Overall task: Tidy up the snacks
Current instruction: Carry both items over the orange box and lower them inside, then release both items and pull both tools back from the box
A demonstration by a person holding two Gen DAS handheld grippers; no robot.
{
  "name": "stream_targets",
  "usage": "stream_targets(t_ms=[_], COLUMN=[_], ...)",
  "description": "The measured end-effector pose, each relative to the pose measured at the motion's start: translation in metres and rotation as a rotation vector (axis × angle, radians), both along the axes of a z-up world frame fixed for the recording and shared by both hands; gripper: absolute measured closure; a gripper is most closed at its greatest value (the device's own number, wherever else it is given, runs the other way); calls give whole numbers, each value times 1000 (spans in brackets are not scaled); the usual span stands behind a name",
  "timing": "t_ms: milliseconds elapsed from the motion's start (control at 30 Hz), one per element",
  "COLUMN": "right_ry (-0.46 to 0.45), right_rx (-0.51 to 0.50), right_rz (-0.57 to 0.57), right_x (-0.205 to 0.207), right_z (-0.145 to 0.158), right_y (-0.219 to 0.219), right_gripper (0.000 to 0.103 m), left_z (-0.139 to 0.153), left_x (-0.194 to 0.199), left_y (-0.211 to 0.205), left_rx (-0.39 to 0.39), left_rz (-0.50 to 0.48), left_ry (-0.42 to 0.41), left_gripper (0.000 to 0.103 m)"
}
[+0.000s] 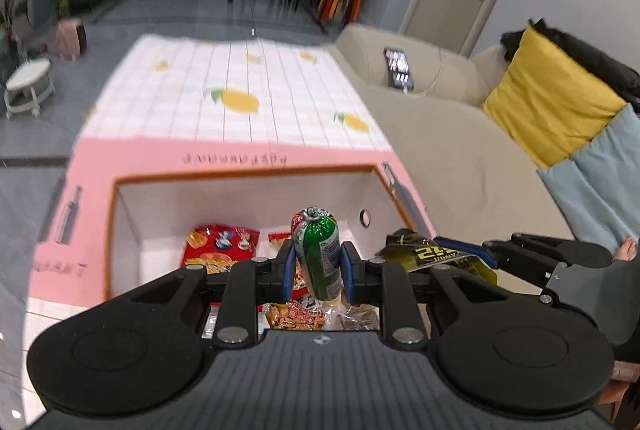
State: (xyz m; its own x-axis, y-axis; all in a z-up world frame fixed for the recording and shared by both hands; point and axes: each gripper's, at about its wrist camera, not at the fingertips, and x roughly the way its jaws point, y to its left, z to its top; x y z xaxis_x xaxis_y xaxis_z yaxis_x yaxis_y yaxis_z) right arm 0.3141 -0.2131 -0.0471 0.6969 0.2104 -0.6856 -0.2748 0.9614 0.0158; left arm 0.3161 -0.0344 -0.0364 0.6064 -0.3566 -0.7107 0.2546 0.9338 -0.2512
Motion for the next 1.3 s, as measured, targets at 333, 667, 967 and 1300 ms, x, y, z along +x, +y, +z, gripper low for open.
stream_targets(t_ms=[333,667,967,1300], right_ry=[95,143,123,81], right_rx=[-131,-216,-232,-213], right_rz=[51,36,41,41], right_x=[63,90,89,69], right_z=[-48,-76,-70,-36], right_y=[14,21,23,22], right_gripper=[69,68,57,33], left_z=[-65,-91,-82,-35], left_x=[58,82,83,61], left_y=[-5,-9,-10,-9], left_rx=[57,89,118,139], left_rz=[7,24,38,43], left_ry=[173,231,214,122], left_gripper=[78,77,46,33])
